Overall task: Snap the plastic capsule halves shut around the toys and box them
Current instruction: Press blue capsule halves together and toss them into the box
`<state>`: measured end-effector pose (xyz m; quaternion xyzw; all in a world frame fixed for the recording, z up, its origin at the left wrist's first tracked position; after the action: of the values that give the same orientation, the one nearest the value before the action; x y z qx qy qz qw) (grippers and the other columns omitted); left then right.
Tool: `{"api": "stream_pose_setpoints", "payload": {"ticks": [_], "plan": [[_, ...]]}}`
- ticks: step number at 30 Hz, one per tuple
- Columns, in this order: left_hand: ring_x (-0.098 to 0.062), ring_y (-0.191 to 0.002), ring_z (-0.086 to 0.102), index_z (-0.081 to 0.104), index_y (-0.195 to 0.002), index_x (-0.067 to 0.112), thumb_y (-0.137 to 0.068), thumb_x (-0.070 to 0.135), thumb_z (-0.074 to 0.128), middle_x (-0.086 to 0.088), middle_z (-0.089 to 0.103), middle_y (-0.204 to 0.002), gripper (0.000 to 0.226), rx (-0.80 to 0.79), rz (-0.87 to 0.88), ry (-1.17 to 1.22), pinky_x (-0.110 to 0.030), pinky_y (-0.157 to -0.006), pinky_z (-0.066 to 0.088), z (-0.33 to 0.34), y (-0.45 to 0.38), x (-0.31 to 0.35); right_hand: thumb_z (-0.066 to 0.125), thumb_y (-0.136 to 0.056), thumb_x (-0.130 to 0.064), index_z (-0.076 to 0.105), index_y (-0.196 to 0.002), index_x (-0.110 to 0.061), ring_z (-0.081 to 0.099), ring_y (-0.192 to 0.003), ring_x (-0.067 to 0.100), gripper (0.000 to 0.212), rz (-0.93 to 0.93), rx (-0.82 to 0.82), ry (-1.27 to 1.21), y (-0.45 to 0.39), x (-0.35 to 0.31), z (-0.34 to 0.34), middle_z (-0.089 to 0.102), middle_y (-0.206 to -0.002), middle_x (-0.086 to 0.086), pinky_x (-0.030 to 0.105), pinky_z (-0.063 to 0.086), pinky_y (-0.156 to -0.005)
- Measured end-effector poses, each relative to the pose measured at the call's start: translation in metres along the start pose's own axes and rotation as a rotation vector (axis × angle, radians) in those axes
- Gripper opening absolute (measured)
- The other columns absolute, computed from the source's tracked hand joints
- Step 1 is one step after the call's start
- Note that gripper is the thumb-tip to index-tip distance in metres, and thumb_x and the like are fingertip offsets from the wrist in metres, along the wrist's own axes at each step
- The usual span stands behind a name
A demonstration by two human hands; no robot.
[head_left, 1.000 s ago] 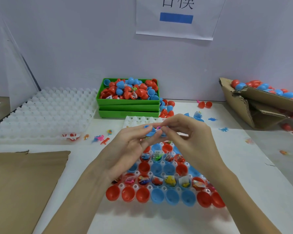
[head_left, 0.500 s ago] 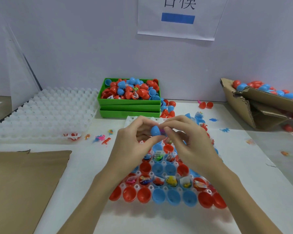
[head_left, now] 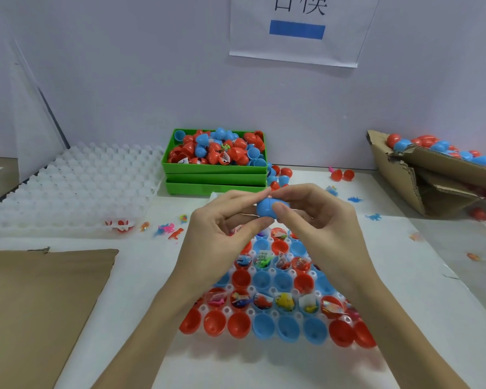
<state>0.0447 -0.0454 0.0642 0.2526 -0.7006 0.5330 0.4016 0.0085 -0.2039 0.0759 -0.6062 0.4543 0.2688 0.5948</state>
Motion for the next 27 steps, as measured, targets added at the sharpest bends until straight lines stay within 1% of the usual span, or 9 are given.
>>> {"api": "stream_pose_setpoints", "payload": {"ticks": [3,6,10,13,16,18,20,23,27], "plan": [[-0.014,-0.101,0.077,0.073,-0.127,0.011,-0.083,0.010,0.080,0.002,0.077,-0.114,0.044,0.041,0.005,0.009,-0.027,-0.090,0.061,-0.003,0.002,0.003,0.076,-0.090,-0.030,0.075,-0.115,-0.023,0.075,-0.102,0.009,0.026,0.118,-0.011,-0.088,0.001,0.009,0.001,0.078,-0.105,-0.009,0.014,0.056,-0.080],[-0.012,-0.101,0.077,0.075,-0.121,0.020,-0.083,0.016,0.083,0.010,0.080,-0.108,0.040,0.056,0.007,-0.030,-0.028,-0.086,0.063,-0.006,0.003,0.006,0.074,-0.089,-0.037,0.078,-0.112,-0.025,0.074,-0.101,0.006,0.026,0.198,-0.036,-0.140,0.003,0.017,0.002,0.079,-0.102,-0.010,0.010,0.053,-0.082],[-0.017,-0.103,0.076,0.076,-0.120,0.019,-0.083,0.018,0.083,0.008,0.079,-0.110,0.038,0.081,0.033,-0.109,-0.032,-0.088,0.063,-0.010,0.002,0.007,0.071,-0.095,-0.026,0.078,-0.116,-0.018,0.077,-0.098,0.020,0.023,0.185,-0.031,-0.220,0.005,0.017,0.006,0.080,-0.105,0.000,0.027,0.062,-0.084],[-0.016,-0.103,0.075,0.077,-0.121,0.020,-0.084,0.019,0.083,0.009,0.077,-0.112,0.038,0.107,0.065,-0.199,-0.031,-0.084,0.063,-0.010,0.003,0.009,0.067,-0.099,-0.016,0.076,-0.122,-0.014,0.077,-0.096,0.015,0.025,0.077,0.043,-0.056,0.008,0.011,0.005,0.080,-0.106,-0.003,0.025,0.062,-0.082],[-0.013,-0.104,0.073,0.076,-0.122,0.017,-0.085,0.016,0.083,0.009,0.076,-0.114,0.037,0.126,0.149,-0.298,-0.029,-0.083,0.062,-0.006,0.006,0.015,0.066,-0.099,-0.022,0.072,-0.129,-0.016,0.074,-0.097,0.002,0.031,-0.010,0.091,0.183,0.014,0.003,0.012,0.077,-0.107,-0.010,0.018,0.059,-0.083],[-0.011,-0.106,0.072,0.076,-0.121,0.012,-0.085,0.010,0.084,0.005,0.076,-0.115,0.037,0.133,0.226,-0.380,-0.028,-0.088,0.060,-0.002,0.008,0.020,0.075,-0.092,-0.030,0.072,-0.127,-0.019,0.073,-0.096,0.001,0.036,-0.004,0.119,0.195,0.017,0.002,0.015,0.076,-0.106,-0.013,0.016,0.058,-0.083],[-0.012,-0.109,0.071,0.076,-0.119,0.008,-0.084,0.004,0.086,0.001,0.075,-0.116,0.037,0.134,0.287,-0.452,-0.030,-0.092,0.059,0.003,0.011,0.021,0.080,-0.088,-0.028,0.074,-0.119,-0.021,0.074,-0.094,0.003,0.033,0.015,0.136,0.182,0.019,0.003,0.015,0.076,-0.101,-0.014,0.017,0.058,-0.082],[-0.015,-0.110,0.070,0.076,-0.118,0.006,-0.081,-0.001,0.087,-0.003,0.074,-0.116,0.039,0.123,0.338,-0.535,-0.030,-0.097,0.056,0.010,0.015,0.023,0.077,-0.092,-0.019,0.074,-0.113,-0.025,0.074,-0.092,0.006,0.022,0.053,0.124,0.183,0.019,0.007,0.015,0.075,-0.097,-0.016,0.024,0.061,-0.076],[-0.015,-0.109,0.069,0.076,-0.119,0.007,-0.082,0.002,0.087,-0.002,0.072,-0.115,0.039,0.116,0.351,-0.559,-0.025,-0.097,0.055,0.012,0.016,0.024,0.072,-0.097,-0.014,0.072,-0.114,-0.025,0.073,-0.093,0.006,0.020,0.014,0.079,0.244,0.020,0.005,0.018,0.075,-0.097,-0.017,0.021,0.059,-0.076]]}}
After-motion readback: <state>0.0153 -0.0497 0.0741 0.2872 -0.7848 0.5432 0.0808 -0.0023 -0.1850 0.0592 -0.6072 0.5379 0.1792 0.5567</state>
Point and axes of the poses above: each hand's wrist, its own y-axis away from the middle knuckle, its own z-axis out of the palm, x = y × z, the point moved 9 cm from there along -y, towards the middle knuckle
